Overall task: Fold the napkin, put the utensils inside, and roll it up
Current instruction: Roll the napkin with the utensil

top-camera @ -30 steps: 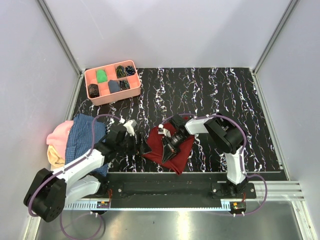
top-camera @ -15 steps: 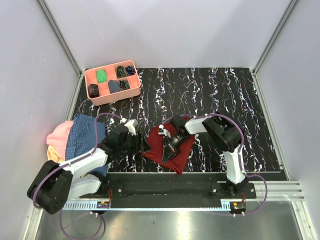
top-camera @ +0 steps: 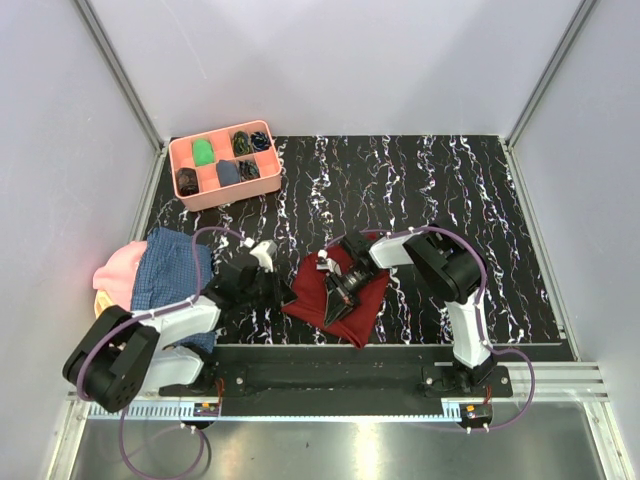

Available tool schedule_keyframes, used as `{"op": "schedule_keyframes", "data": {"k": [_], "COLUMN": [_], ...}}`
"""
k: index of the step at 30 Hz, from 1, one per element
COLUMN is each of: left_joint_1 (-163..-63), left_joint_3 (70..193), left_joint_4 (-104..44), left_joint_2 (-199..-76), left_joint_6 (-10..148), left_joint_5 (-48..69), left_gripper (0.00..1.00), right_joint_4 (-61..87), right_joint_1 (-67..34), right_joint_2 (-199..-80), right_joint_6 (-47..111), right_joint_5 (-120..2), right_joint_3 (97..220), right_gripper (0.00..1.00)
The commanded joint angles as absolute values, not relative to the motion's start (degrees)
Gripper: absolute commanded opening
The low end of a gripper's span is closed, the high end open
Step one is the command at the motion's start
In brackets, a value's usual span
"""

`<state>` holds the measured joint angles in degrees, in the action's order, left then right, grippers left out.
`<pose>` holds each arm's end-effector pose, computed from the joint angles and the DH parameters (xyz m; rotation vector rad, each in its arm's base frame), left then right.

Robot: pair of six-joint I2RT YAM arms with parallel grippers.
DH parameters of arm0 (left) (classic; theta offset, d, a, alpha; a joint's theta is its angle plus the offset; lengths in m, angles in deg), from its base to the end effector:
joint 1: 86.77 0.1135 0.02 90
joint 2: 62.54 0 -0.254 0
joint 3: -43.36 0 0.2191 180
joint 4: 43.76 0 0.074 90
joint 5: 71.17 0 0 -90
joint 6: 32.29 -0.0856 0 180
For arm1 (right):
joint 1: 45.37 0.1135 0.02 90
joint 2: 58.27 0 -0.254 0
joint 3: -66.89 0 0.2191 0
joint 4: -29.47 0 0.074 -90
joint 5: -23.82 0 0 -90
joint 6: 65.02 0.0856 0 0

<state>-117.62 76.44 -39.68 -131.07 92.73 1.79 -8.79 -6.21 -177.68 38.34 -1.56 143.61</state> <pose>0.1809 -0.1373 0.1236 0.0819 2.4020 -0.9157 0.2018 0.2641 0.0769 0.6491 -2.2992 -1.4368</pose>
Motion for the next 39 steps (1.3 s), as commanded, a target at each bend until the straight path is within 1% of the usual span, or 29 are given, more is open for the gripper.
{"op": "schedule_keyframes", "data": {"k": [1,2,3,6,7,9,10,12,13,14,16,17,18,21,23,25,26,31,39], "left_joint_1": [-117.9,-117.9,-117.9,-117.9,-117.9,-118.0,-117.9,-117.9,-117.9,-118.0,-117.9,-117.9,-117.9,-117.9,-117.9,-117.9,-117.9,-117.9,-118.0], "left_joint_3": [75.9,75.9,75.9,76.3,76.8,77.8,79.1,80.5,81.9,82.5,83.9,84.3,84.9,86.4,87.1,88.0,88.3,89.7,89.9], "left_joint_4": [-44.7,-44.6,-44.5,-43.3,-41.8,-39.6,-37.1,-34.4,-32.0,-31.1,-29.5,-29.0,-28.3,-26.3,-25.1,-23.9,-23.6,-21.5,-20.7], "left_joint_2": [-132.8,-132.9,-133.0,-132.9,-132.8,-132.8,-132.9,-133.6,-134.0,-134.5,-136.0,-136.5,-137.5,-139.2,-139.7,-140.4,-140.8,-141.7,-141.4], "left_joint_6": [92.9,92.9,92.9,92.8,92.7,92.3,92.2,91.6,91.5,91.4,91.4,91.4,91.3,90.9,90.7,90.4,90.4,90.4,90.1], "left_joint_5": [-0.1,-0.2,-0.7,-0.9,-0.6,-0.4,-0.7,-0.6,-0.7,-0.8,-1.4,-1.6,-2.1,-2.0,-1.7,-1.5,-1.4,-0.9,-0.8], "left_gripper": [0.11,0.07,0.00,0.00,0.00,0.00,0.00,0.00,0.00,0.00,0.00,0.00,0.00,0.00,0.00,0.00,0.00,0.00,0.00], "right_joint_4": [-9.0,-9.0,-8.9,-9.0,-9.0,-9.4,-10.0,-11.5,-13.9,-15.4,-19.0,-19.4,-19.8,-19.7,-19.7,-19.9,-19.8,-16.9,-14.7], "right_joint_1": [-6.9,-6.9,-7.0,-7.3,-7.5,-7.8,-7.8,-8.2,-8.2,-8.3,-8.2,-8.2,-8.2,-8.1,-7.7,-6.4,-4.4,3.4,4.5], "right_joint_2": [-178.9,-178.8,-178.7,-177.6,-177.3,-175.6,-174.8,-172.4,-171.7,-170.1,-168.0,-165.1,-163.3,-155.1,-149.6,-147.0,-145.0,-142.8,-143.6], "right_joint_6": [38.0,38.3,38.3,38.9,39.1,39.9,40.0,39.9,39.3,38.1,36.5,36.0,35.9,35.3,35.5,36.1,36.9,43.2,45.8], "right_joint_5": [-0.7,-0.6,-0.8,-1.1,-1.4,-2.3,-2.7,-5.7,-6.8,-8.2,-13.1,-15.3,-20.9,-27.7,-28.4,-28.1,-28.2,-28.0,-33.8], "right_joint_3": [145.4,145.5,145.5,145.8,146.1,146.4,146.9,148.1,148.6,149.2,150.5,150.4,149.8,146.6,144.8,142.0,141.1,136.1,131.0], "right_gripper": [0.00,0.00,0.00,0.00,0.01,0.10,0.19,0.32,0.41,0.46,0.50,0.53,0.54,0.56,0.56,0.57,0.57,0.57,0.57]}}
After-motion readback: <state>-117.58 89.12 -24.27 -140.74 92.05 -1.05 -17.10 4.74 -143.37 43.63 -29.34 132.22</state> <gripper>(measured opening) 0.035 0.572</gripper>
